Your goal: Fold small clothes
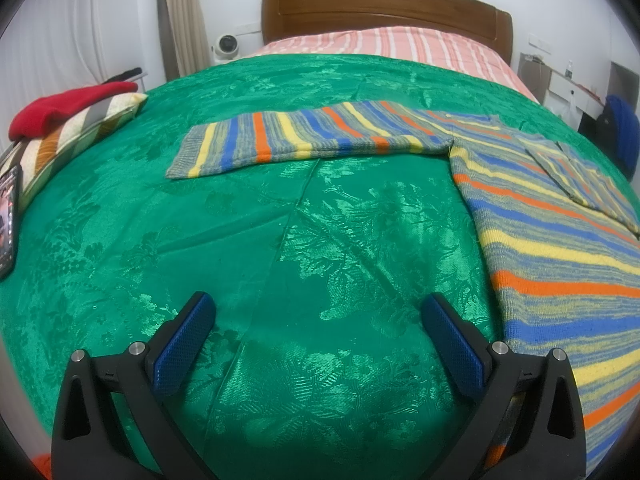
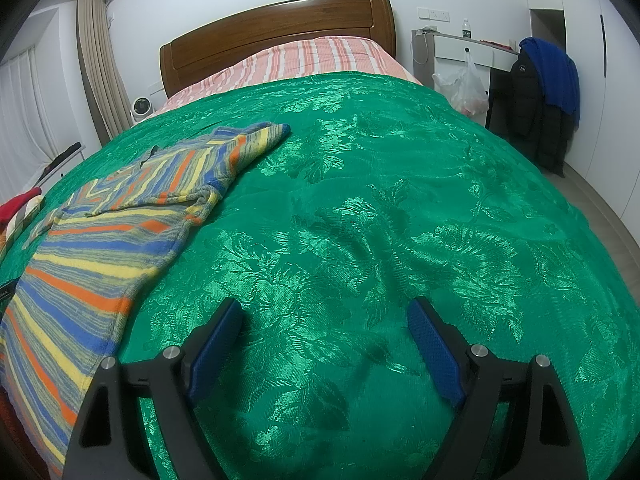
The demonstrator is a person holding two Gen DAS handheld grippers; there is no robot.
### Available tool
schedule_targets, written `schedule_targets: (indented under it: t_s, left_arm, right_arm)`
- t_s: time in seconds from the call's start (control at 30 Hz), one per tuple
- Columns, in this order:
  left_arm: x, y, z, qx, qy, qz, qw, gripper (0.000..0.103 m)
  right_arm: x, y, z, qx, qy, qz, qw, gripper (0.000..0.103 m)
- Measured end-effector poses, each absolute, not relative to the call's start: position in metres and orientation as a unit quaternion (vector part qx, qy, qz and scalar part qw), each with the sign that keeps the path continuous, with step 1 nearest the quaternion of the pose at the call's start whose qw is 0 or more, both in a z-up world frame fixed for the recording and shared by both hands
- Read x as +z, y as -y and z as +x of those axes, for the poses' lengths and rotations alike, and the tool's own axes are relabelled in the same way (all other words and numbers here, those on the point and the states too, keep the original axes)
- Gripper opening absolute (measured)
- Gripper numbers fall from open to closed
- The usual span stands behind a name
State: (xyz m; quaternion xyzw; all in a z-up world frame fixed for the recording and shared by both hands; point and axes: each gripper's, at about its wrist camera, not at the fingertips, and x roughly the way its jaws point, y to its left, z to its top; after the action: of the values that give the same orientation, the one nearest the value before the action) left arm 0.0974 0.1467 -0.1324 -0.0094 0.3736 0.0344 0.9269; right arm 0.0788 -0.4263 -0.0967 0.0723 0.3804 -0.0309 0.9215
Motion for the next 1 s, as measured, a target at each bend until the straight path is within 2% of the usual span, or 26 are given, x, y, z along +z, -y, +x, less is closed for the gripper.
schedule_targets:
  t_s: [1.0]
  left_arm:
    - [-0.133,-0.1454,0.0971,0.034,-0.373,-0.009,0.927,0.103]
  right_arm:
    - [-0.0964,0.4288,0.0779,-0.031,-0.38,0.071,0.922,0.084]
